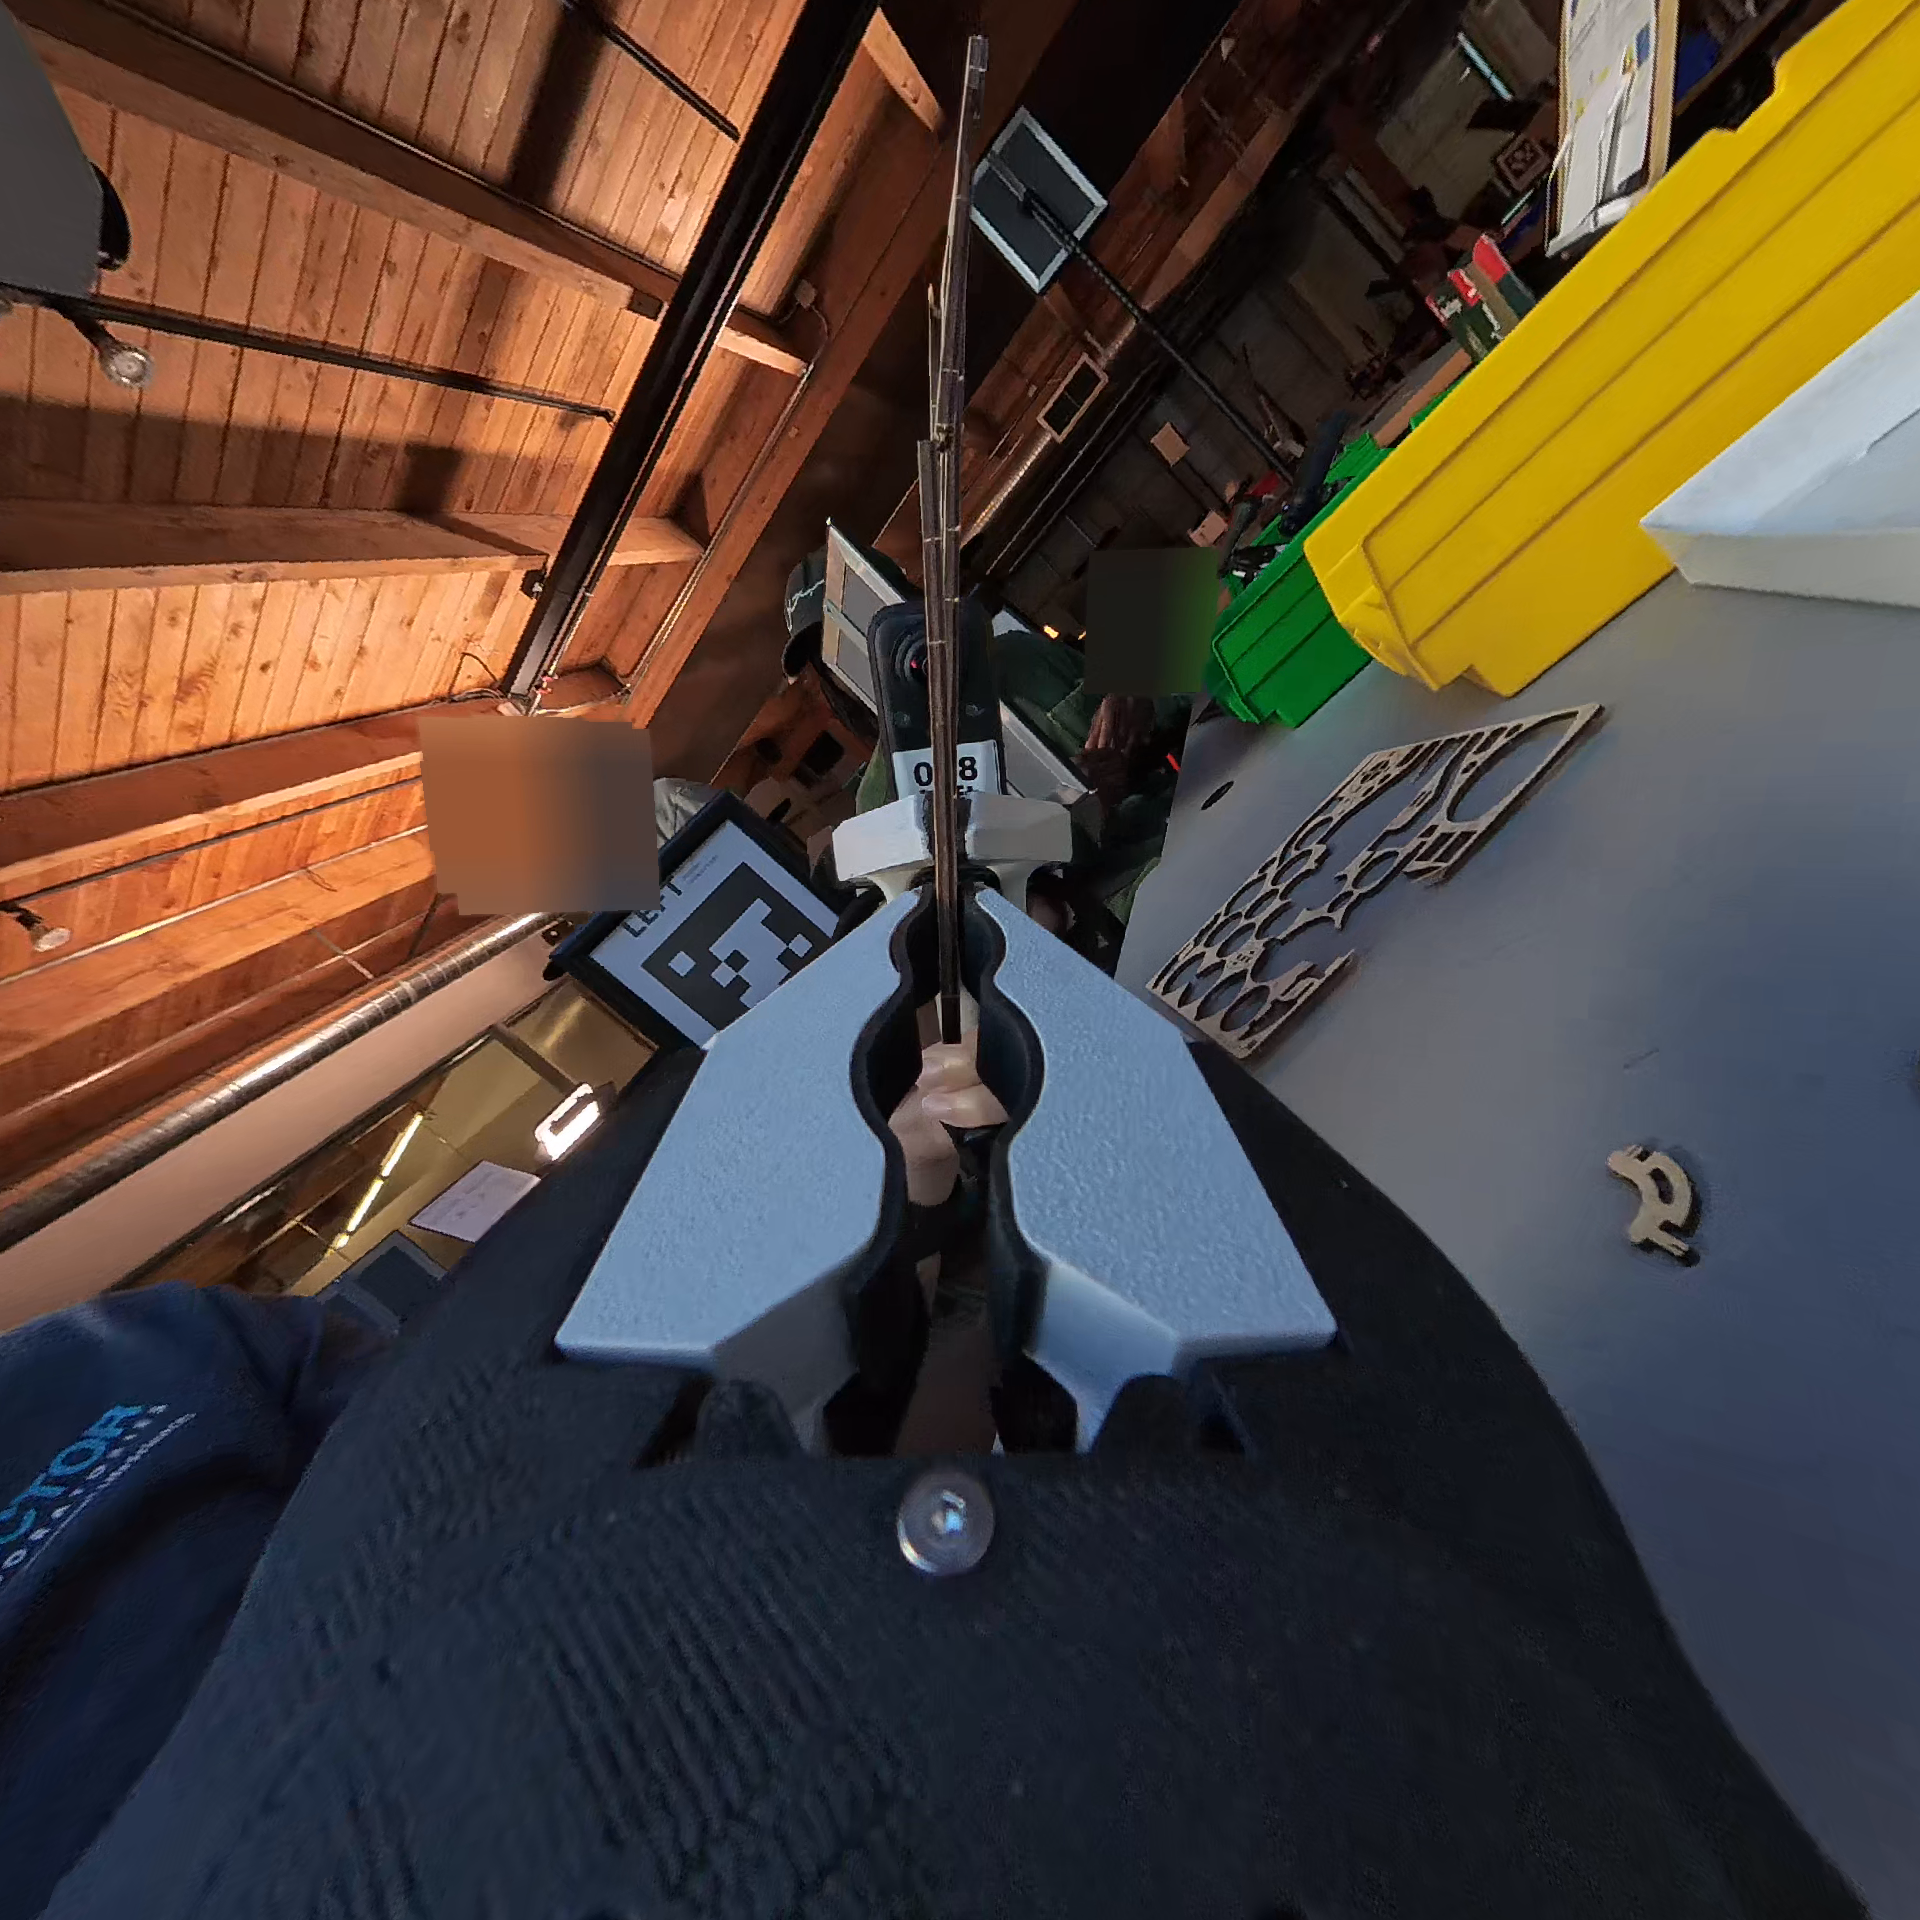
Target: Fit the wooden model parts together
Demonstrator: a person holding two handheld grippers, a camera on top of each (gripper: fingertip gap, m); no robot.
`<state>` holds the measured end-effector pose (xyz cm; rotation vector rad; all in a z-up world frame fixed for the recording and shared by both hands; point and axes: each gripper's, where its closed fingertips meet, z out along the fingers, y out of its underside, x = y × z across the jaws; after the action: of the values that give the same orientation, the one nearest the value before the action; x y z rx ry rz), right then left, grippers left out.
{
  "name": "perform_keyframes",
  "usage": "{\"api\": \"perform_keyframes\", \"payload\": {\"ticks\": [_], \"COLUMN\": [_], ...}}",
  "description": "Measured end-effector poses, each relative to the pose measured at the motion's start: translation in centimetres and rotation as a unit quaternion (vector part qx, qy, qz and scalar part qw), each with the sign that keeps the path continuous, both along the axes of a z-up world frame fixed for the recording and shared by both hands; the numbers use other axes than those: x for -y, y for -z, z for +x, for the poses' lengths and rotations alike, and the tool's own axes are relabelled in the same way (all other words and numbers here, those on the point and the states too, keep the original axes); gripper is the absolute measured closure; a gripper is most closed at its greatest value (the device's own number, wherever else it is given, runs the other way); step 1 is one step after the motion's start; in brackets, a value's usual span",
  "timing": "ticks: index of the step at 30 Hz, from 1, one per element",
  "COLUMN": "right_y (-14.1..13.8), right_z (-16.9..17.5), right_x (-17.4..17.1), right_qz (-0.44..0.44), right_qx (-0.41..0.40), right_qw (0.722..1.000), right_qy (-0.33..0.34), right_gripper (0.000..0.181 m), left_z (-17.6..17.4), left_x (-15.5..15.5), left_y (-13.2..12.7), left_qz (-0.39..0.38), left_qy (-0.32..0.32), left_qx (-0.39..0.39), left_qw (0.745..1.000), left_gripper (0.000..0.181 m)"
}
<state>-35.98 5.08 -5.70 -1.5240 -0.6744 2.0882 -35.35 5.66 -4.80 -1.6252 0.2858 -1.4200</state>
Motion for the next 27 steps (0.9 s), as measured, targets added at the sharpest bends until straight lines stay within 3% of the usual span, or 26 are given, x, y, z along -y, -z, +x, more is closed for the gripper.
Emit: {"api": "perform_keyframes", "payload": {"ticks": [6,13,19,27], "right_y": [1.5,3.4,3.7,4.2], "right_z": [-0.9,-2.0,-2.4,-2.8], "right_x": [0.6,1.3,2.6,3.6], "right_qz": [-0.075,-0.083,-0.012,-0.005], "right_qx": [-0.007,0.004,0.030,0.037], "right_qw": [0.996,0.995,0.997,0.995], "right_qy": [-0.043,-0.062,-0.073,-0.089], "right_gripper": [0.180,0.180,0.180,0.180], "left_z": [-0.7,-1.8,-2.2,-2.8], "left_x": [1.0,1.6,3.0,3.9], "left_y": [1.8,3.9,4.3,4.8], "left_qz": [-0.026,-0.067,-0.062,-0.055], "left_qy": [0.038,0.068,0.082,0.052], "left_qx": [-0.011,-0.037,-0.029,-0.011], "left_qw": [0.999,0.995,0.994,0.997], "left_gripper": [0.175,0.179,0.179,0.180]}}
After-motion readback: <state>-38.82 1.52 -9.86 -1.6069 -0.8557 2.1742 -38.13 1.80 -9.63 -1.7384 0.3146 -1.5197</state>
